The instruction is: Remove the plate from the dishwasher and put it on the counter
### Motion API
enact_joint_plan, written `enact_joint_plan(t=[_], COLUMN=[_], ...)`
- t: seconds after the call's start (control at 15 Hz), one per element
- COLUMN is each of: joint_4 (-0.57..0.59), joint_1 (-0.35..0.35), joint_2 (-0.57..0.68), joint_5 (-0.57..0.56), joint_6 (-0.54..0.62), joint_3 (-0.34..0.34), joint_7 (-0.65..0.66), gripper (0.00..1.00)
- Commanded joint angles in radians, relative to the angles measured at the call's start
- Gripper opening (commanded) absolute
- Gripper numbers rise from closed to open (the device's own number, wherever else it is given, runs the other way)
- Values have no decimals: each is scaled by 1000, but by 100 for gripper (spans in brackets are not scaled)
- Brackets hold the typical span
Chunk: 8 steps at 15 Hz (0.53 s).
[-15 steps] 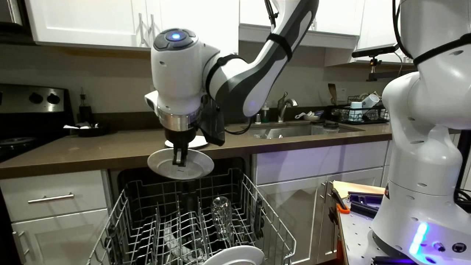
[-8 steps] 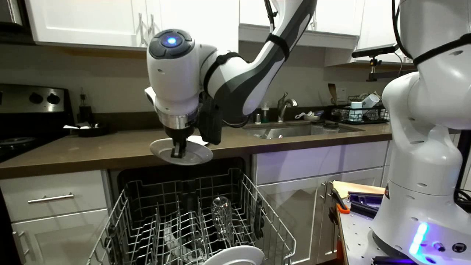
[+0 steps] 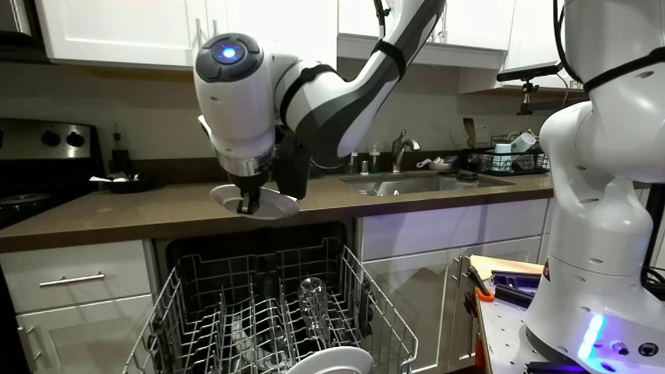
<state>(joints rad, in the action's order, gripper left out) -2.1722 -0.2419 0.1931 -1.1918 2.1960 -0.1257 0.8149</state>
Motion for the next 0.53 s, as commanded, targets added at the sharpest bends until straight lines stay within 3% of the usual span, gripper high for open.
enact_joint_plan(t=[0.0,0.47], joint_4=[29,71], joint_1=[-2,3], joint_2=[1,31], joint_5=[-54,-138], joint_6=[-65,-150], joint_3=[-11,-9], joint_7=[45,113], gripper=[8,8])
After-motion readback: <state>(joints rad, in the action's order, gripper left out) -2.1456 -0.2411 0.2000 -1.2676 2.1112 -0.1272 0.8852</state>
